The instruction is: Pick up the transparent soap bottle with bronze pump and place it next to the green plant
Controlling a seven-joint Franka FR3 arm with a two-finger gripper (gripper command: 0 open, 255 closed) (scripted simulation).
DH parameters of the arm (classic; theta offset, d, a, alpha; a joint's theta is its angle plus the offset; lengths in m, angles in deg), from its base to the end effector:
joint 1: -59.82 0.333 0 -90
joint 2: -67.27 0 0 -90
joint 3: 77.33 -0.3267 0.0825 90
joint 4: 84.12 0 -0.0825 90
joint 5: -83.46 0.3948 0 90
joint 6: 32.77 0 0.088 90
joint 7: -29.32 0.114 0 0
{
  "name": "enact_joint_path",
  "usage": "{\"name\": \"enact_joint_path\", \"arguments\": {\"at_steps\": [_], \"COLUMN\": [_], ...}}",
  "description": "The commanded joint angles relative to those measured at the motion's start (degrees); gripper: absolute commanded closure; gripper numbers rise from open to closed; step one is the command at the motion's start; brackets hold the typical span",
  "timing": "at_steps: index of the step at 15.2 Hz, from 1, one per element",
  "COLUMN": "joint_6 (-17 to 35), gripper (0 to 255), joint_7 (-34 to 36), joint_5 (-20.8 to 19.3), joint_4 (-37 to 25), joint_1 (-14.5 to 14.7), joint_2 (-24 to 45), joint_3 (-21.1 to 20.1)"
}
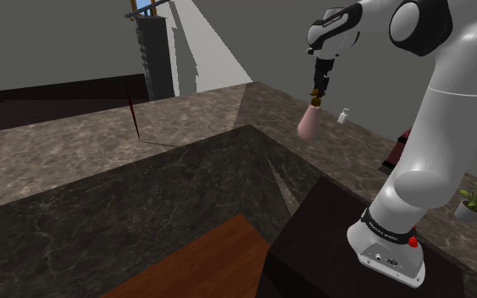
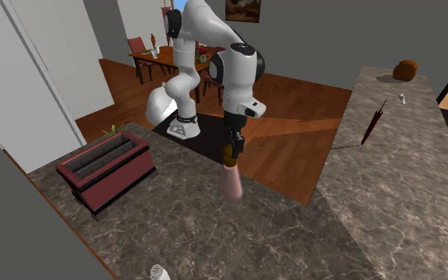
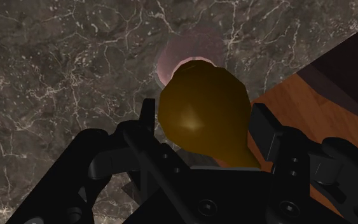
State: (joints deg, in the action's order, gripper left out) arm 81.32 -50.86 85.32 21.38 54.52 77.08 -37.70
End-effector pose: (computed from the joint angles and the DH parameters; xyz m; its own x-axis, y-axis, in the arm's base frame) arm 0.4461 -0.4170 0.4537 0.8178 0.5706 -0.0746 0.5739 -0.8183 0.0319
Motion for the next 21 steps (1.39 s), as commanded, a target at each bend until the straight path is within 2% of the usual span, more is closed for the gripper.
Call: {"name": "enact_joint_path", "arguments": {"at_steps": [1,4,21], "joint_6": [0.0,0.0,-12.7], "gripper": [255,255,255], "joint_7": [0.0,0.0,0.1], "joint_5": [0.0,0.0,-1.2], "joint_4": [0.0,0.0,-11.3], "joint_1": [0.0,0.0,0.1], "joint_2": [0.0,0.0,-1.7], "joint_3": [0.0,0.0,0.4]}}
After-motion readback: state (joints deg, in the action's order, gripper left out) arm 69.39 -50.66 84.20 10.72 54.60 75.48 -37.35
